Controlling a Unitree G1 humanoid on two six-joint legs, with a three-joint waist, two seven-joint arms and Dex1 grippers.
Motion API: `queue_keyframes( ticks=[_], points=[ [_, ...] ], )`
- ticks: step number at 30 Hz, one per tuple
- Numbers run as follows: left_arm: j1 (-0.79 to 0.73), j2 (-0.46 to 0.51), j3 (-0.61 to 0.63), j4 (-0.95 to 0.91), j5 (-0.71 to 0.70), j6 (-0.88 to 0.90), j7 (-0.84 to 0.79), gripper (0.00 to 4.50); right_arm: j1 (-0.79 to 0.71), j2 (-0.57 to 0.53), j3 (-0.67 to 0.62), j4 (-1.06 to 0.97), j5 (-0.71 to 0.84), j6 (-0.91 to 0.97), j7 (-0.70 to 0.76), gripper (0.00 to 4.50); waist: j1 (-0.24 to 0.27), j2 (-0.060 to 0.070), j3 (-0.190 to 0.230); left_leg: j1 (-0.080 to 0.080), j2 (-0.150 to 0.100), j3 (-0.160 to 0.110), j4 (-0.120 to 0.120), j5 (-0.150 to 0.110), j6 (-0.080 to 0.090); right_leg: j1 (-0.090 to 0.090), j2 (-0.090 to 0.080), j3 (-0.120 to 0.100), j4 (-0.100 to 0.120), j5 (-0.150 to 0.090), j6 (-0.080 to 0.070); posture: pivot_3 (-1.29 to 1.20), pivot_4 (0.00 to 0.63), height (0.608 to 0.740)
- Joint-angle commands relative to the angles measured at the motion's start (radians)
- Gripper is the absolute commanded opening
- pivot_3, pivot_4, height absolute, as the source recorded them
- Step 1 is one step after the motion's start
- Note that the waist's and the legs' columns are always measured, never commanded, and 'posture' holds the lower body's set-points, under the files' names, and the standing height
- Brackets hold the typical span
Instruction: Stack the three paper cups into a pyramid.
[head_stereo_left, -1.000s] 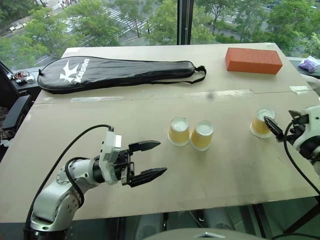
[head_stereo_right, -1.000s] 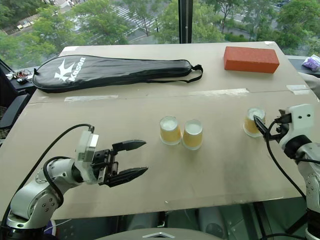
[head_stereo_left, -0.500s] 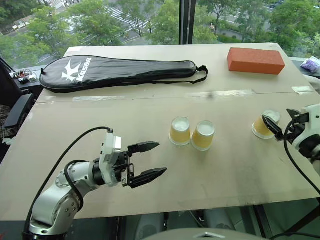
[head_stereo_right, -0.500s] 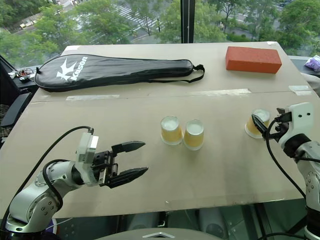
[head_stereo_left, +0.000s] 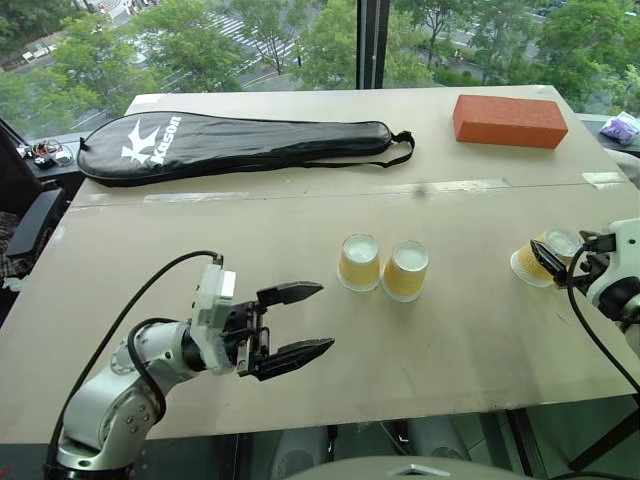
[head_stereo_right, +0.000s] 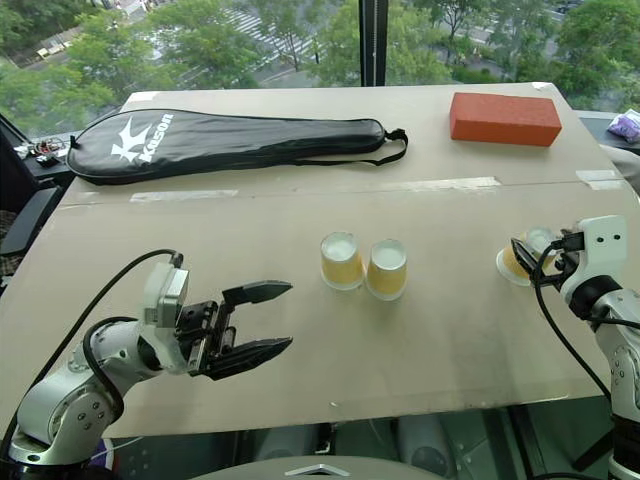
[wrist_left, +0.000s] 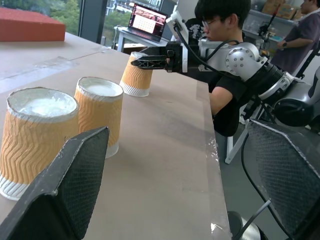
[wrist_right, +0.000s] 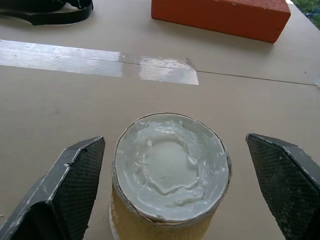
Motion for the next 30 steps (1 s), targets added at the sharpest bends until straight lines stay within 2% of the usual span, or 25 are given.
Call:
queue_keyframes(
  ticks=[1, 6, 9, 11, 13, 17, 19, 22, 25, 30],
  points=[
    [-0.017, -0.004, 0.028, -0.041, -0.045, -0.016, -0.019, 4.5, -0.01, 0.0, -0.006, 0.001, -0.007, -0.018, -0.006, 4.46, 0.0, 0.0, 0.0, 0.0, 0.0, 0.0, 0.0, 0.0, 0.0, 0.0, 0.0, 0.0, 0.0, 0.0, 0.0, 0.0, 0.15, 0.74],
    [-0.033, -0.008, 0.027, -0.038, -0.054, -0.022, -0.016, 4.5, -0.019, 0.011, 0.005, 0.036, -0.011, -0.017, -0.005, 4.46, 0.0, 0.0, 0.0, 0.0, -0.001, 0.0, 0.0, 0.0, 0.0, 0.0, 0.0, 0.0, 0.0, 0.0, 0.0, 0.0, 0.15, 0.74],
    [-0.037, -0.01, 0.027, -0.036, -0.051, -0.025, -0.015, 4.5, -0.023, 0.012, 0.01, 0.056, -0.012, -0.029, 0.004, 3.62, 0.0, 0.0, 0.0, 0.0, -0.001, 0.0, 0.0, 0.0, 0.0, 0.0, 0.0, 0.0, 0.0, 0.0, -0.001, 0.0, 0.15, 0.74],
    [-0.038, -0.015, 0.026, -0.036, -0.041, -0.03, -0.009, 4.5, -0.026, 0.009, 0.01, 0.062, -0.017, -0.051, 0.013, 2.64, 0.0, 0.0, 0.0, 0.0, -0.001, 0.0, 0.0, 0.0, 0.0, 0.0, 0.0, 0.0, 0.0, 0.0, -0.001, 0.0, 0.15, 0.74],
    [-0.035, -0.022, 0.023, -0.037, -0.025, -0.039, 0.001, 4.5, -0.031, 0.004, 0.003, 0.057, -0.008, -0.07, 0.032, 1.95, 0.0, 0.0, 0.0, 0.0, -0.001, 0.0, 0.0, 0.0, 0.0, 0.0, 0.0, 0.0, 0.0, 0.0, -0.001, 0.0, 0.15, 0.74],
    [-0.016, -0.059, 0.021, -0.021, 0.048, -0.088, 0.055, 4.5, -0.052, -0.015, 0.001, -0.029, 0.083, -0.063, 0.12, 1.89, -0.001, 0.0, 0.0, 0.0, -0.001, 0.0, 0.0, 0.0, 0.0, 0.0, 0.0, 0.0, 0.0, 0.0, 0.0, 0.0, 0.15, 0.74],
    [-0.006, -0.095, 0.032, 0.005, 0.03, -0.115, 0.044, 4.5, -0.08, -0.034, 0.012, -0.11, 0.177, -0.016, 0.175, 1.89, -0.004, 0.002, 0.001, 0.0, -0.001, 0.001, 0.0, 0.0, 0.0, 0.0, 0.0, 0.001, 0.0, 0.0, 0.0, 0.0, 0.15, 0.74],
    [0.01, -0.098, 0.076, 0.021, -0.024, -0.104, 0.029, 4.5, -0.157, -0.066, 0.044, -0.221, 0.335, 0.079, 0.217, 1.89, -0.006, 0.002, 0.001, 0.001, 0.0, 0.0, 0.0, 0.0, 0.0, 0.0, 0.001, 0.001, 0.0, 0.0, 0.0, 0.0, 0.15, 0.74],
    [0.017, -0.085, 0.143, 0.057, -0.101, -0.074, 0.01, 4.5, -0.258, -0.101, 0.112, -0.27, 0.403, 0.149, 0.224, 1.89, -0.004, 0.002, 0.001, 0.001, 0.003, -0.001, 0.0, 0.0, 0.0, 0.0, 0.001, -0.001, 0.001, 0.0, 0.0, 0.0, 0.15, 0.74],
    [0.074, -0.075, 0.218, 0.109, -0.101, -0.082, -0.037, 4.5, -0.461, -0.15, 0.277, -0.265, 0.431, 0.232, 0.267, 1.89, -0.001, 0.002, 0.001, -0.001, 0.003, -0.001, 0.0, 0.0, 0.0, -0.001, 0.0, -0.002, 0.0, 0.001, -0.002, 0.0, 0.15, 0.74]
  ],
)
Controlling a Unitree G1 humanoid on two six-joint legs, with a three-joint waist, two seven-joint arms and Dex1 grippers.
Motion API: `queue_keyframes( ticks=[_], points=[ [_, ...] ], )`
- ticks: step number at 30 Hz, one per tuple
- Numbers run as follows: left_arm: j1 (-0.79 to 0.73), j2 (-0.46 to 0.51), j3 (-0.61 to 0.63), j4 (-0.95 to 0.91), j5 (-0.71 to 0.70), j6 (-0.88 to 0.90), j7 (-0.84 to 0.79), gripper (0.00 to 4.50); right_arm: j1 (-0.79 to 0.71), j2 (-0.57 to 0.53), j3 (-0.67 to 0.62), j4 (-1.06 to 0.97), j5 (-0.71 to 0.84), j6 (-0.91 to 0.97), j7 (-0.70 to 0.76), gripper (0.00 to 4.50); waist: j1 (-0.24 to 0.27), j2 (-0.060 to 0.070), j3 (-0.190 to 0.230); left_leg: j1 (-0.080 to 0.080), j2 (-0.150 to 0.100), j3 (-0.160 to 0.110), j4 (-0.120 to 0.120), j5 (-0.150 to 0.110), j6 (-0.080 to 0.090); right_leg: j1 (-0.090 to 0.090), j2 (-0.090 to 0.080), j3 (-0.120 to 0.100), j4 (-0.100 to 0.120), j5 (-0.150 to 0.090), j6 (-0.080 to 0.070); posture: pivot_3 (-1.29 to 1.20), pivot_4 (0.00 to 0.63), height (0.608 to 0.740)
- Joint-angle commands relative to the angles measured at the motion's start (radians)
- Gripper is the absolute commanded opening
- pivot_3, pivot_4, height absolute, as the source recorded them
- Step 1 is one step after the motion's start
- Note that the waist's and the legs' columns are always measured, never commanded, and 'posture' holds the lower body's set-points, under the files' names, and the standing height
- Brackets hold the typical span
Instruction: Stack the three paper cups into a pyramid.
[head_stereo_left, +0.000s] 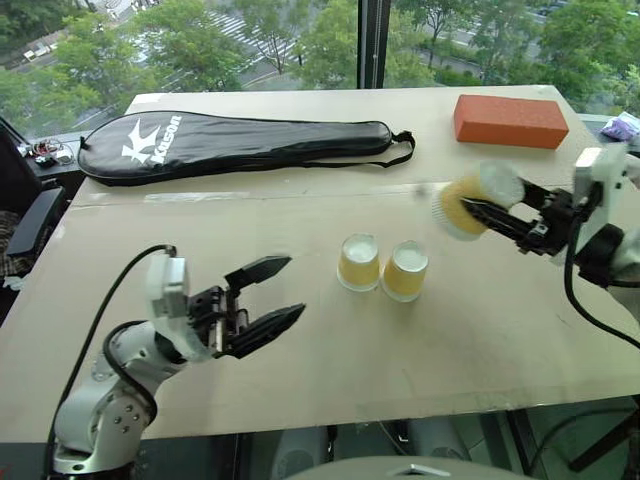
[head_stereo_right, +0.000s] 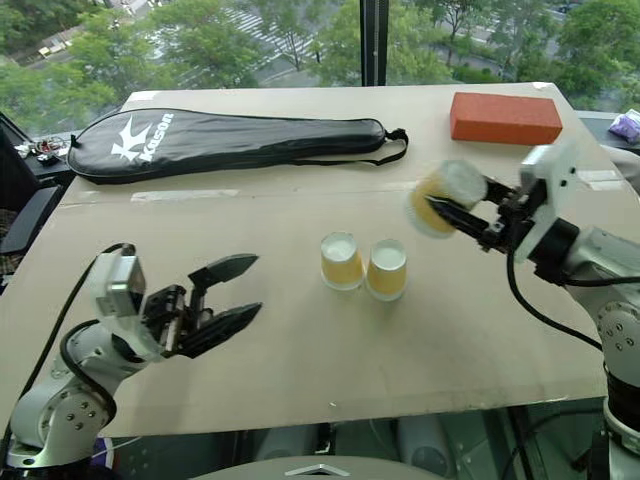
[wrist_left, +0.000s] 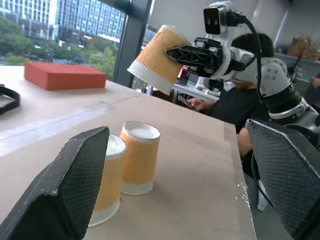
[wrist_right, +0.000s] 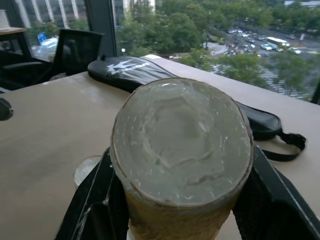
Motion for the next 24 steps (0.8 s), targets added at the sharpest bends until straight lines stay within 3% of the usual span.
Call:
queue_keyframes(
  ticks=[1, 7, 21, 24],
  points=[
    [0.035, 0.004, 0.054, 0.017, -0.017, -0.014, -0.032, 4.5, -0.12, -0.041, 0.102, -0.009, 0.004, 0.042, 0.051, 1.89, 0.0, 0.0, 0.0, 0.0, 0.0, 0.0, 0.0, 0.0, 0.0, 0.0, -0.001, 0.0, 0.0, 0.0, -0.001, 0.0, 0.15, 0.74],
    [0.078, -0.018, 0.051, -0.018, -0.006, -0.023, -0.021, 4.5, -0.242, -0.036, 0.23, 0.036, -0.035, 0.056, 0.096, 1.89, 0.003, -0.001, 0.0, -0.002, 0.0, -0.001, 0.0, 0.0, 0.0, -0.001, -0.001, -0.001, -0.001, 0.001, -0.001, 0.0, 0.15, 0.74],
    [0.144, -0.047, 0.053, -0.077, 0.002, -0.038, 0.007, 4.5, -0.268, -0.022, 0.41, 0.105, -0.227, 0.006, 0.174, 1.89, 0.0, -0.001, 0.0, -0.002, 0.0, -0.001, 0.0, 0.0, 0.0, -0.001, -0.001, -0.002, -0.001, 0.001, -0.001, 0.0, 0.15, 0.74],
    [0.146, -0.043, 0.048, -0.077, 0.0, -0.035, 0.006, 4.5, -0.273, -0.032, 0.445, 0.133, -0.303, -0.04, 0.19, 3.29, 0.0, -0.001, 0.0, -0.002, 0.0, 0.0, 0.0, 0.0, 0.0, -0.001, -0.001, -0.001, -0.001, 0.001, -0.001, 0.0, 0.15, 0.74]
  ],
)
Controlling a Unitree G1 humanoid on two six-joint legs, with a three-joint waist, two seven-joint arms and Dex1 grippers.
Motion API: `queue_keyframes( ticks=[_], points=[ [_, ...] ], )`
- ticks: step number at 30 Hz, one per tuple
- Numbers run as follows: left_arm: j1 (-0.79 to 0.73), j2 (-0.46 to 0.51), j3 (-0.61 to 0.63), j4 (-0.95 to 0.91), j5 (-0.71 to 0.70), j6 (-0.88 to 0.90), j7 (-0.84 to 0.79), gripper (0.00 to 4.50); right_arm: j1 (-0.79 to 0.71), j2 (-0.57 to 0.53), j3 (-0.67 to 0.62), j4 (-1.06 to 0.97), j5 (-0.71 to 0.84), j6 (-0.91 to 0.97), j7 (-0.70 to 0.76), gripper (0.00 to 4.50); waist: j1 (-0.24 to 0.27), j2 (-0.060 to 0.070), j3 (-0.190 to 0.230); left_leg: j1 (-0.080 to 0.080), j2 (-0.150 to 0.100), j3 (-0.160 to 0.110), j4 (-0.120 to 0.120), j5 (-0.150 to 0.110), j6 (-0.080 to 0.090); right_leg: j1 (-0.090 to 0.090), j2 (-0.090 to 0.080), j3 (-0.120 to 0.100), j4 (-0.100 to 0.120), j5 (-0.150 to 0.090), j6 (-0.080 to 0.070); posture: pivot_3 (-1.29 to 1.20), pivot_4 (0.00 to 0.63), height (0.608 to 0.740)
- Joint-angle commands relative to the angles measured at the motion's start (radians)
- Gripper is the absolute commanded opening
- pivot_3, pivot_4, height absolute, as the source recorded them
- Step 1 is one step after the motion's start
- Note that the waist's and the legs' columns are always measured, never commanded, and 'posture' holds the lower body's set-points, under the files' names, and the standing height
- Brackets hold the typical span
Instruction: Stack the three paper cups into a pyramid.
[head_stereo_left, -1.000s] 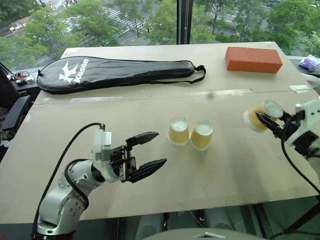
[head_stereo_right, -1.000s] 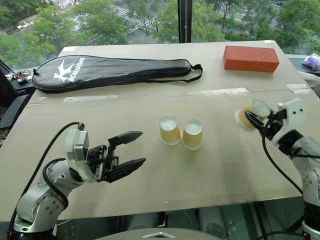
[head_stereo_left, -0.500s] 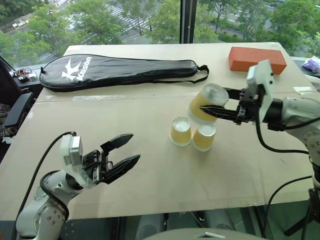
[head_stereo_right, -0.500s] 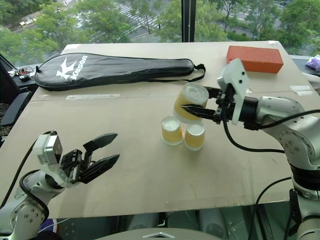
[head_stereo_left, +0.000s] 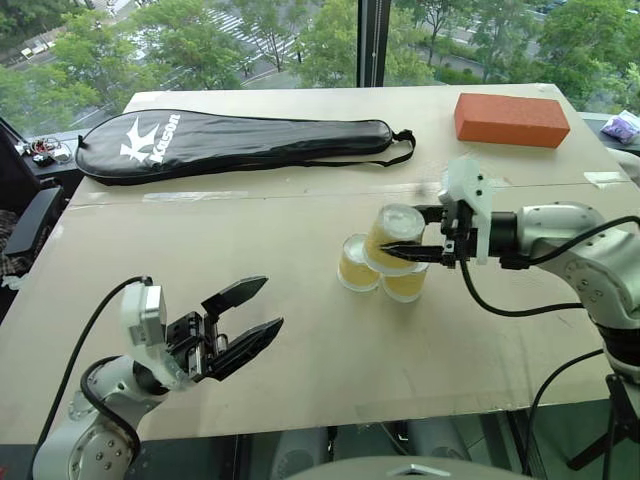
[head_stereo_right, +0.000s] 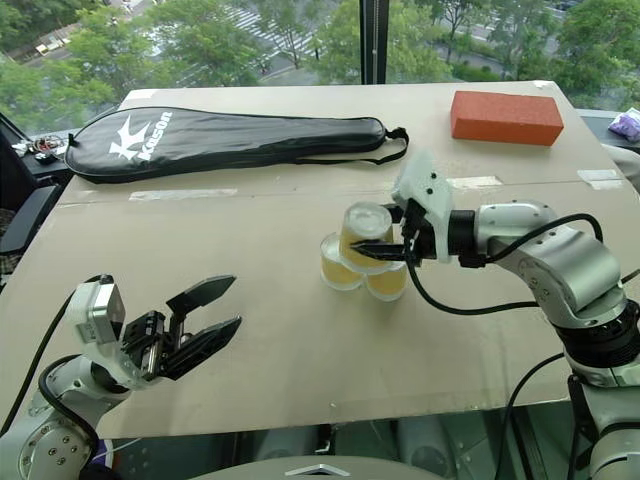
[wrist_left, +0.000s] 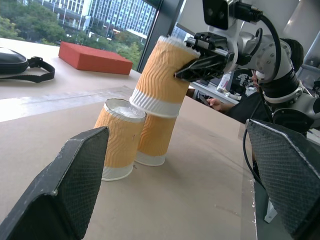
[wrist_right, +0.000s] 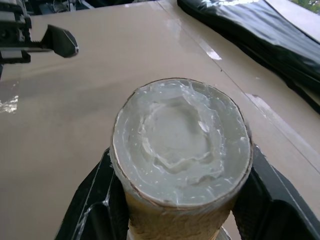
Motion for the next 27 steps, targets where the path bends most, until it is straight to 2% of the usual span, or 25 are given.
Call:
queue_keyframes(
  ticks=[1, 2, 3, 10, 14, 16, 19, 24, 27],
  points=[
    [0.006, 0.003, 0.012, -0.036, -0.013, -0.011, -0.004, 4.5, -0.017, -0.011, 0.014, 0.014, -0.069, -0.047, 0.023, 3.8, 0.0, -0.001, 0.0, 0.0, 0.0, 0.0, 0.0, 0.0, 0.0, 0.0, 0.0, 0.0, 0.0, 0.0, 0.0, 0.0, 0.15, 0.74],
    [0.006, 0.004, 0.012, -0.037, -0.013, -0.01, -0.004, 4.5, -0.016, -0.006, 0.008, 0.012, -0.065, -0.046, 0.028, 4.27, 0.0, -0.001, 0.0, 0.0, 0.0, 0.0, 0.0, 0.0, 0.0, 0.0, 0.0, 0.0, 0.0, 0.0, 0.0, 0.0, 0.15, 0.74],
    [0.004, 0.007, 0.011, -0.037, -0.014, -0.007, -0.003, 4.5, -0.016, -0.001, -0.002, 0.007, -0.061, -0.045, 0.031, 4.43, 0.0, -0.001, 0.0, 0.0, 0.0, 0.0, 0.0, 0.0, 0.0, 0.0, 0.0, 0.0, 0.0, 0.0, 0.0, 0.0, 0.15, 0.74],
    [0.001, 0.025, -0.019, -0.05, -0.006, 0.034, 0.034, 4.5, 0.037, -0.007, -0.178, -0.067, 0.06, -0.048, 0.062, 4.43, 0.003, -0.001, 0.0, -0.001, 0.0, -0.001, 0.0, 0.0, 0.0, 0.0, 0.0, -0.001, 0.0, 0.0, 0.0, 0.0, 0.15, 0.74],
    [0.027, 0.039, -0.052, -0.094, 0.039, 0.066, 0.097, 4.5, 0.149, -0.041, -0.343, -0.127, 0.18, -0.03, 0.082, 4.43, 0.006, -0.001, 0.0, -0.001, 0.0, -0.001, 0.0, 0.0, 0.0, 0.0, 0.0, -0.001, 0.0, 0.0, 0.0, 0.0, 0.15, 0.74],
    [0.046, 0.042, -0.061, -0.104, 0.084, 0.058, 0.126, 4.5, 0.254, -0.063, -0.431, -0.167, 0.23, -0.028, 0.092, 4.43, 0.008, -0.001, 0.0, -0.002, 0.0, -0.002, 0.0, 0.0, 0.0, 0.0, 0.0, -0.001, -0.001, 0.0, 0.0, 0.0, 0.15, 0.74],
    [0.071, 0.046, -0.047, -0.099, 0.123, 0.046, 0.158, 4.5, 0.466, -0.078, -0.549, -0.223, 0.208, -0.069, 0.096, 4.43, 0.012, -0.003, -0.001, -0.002, 0.0, -0.002, -0.001, 0.0, 0.0, 0.0, 0.0, -0.002, -0.001, 0.0, 0.0, 0.0, 0.15, 0.74],
    [0.115, 0.043, 0.014, -0.052, 0.144, 0.028, 0.172, 4.5, 0.855, -0.041, -0.661, -0.221, 0.044, -0.204, 0.1, 4.43, 0.019, -0.004, -0.002, 0.0, 0.0, -0.001, -0.001, 0.0, 0.0, 0.0, 0.0, -0.001, 0.0, -0.003, 0.004, 0.0, 0.15, 0.74],
    [0.115, 0.049, 0.011, -0.027, 0.176, 0.023, 0.183, 4.5, 0.972, -0.004, -0.671, -0.162, -0.035, -0.311, 0.101, 4.43, 0.013, -0.003, -0.002, 0.002, 0.0, 0.002, -0.001, 0.0, 0.0, 0.001, 0.0, 0.001, 0.0, -0.003, 0.004, 0.0, 0.15, 0.74]
  ],
)
